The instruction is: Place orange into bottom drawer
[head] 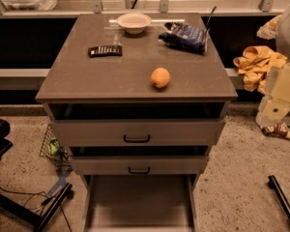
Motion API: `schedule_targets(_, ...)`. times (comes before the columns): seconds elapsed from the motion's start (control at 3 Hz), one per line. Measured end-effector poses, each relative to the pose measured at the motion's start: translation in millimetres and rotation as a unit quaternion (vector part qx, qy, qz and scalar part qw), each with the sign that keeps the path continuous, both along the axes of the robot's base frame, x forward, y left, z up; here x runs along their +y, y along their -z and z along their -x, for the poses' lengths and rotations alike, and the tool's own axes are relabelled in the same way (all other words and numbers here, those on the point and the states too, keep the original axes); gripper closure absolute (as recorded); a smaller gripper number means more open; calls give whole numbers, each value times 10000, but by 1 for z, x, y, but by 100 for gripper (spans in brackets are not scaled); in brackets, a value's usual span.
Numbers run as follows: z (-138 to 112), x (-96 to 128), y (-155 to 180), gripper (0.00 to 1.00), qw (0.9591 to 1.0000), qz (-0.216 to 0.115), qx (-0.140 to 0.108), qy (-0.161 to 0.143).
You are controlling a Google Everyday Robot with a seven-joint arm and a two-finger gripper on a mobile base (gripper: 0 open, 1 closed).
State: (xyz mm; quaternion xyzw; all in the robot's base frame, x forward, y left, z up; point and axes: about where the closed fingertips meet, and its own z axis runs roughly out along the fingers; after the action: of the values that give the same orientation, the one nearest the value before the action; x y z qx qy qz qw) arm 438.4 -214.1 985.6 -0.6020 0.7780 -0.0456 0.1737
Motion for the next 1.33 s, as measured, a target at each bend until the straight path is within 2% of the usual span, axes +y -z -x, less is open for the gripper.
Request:
schedule_targets(0.33, -3, 2, 0, 0, 10000, -42, -29, -17)
schedule_targets(0.67, -43, 37, -2, 0, 9969, -620, -405, -256)
schedule_targets(1.0, -115, 89, -6, 0, 9821, -1568, -848, -616)
schedule_targets(1.33, -170, 130, 5, 0, 9623, -2327, -1081, -901)
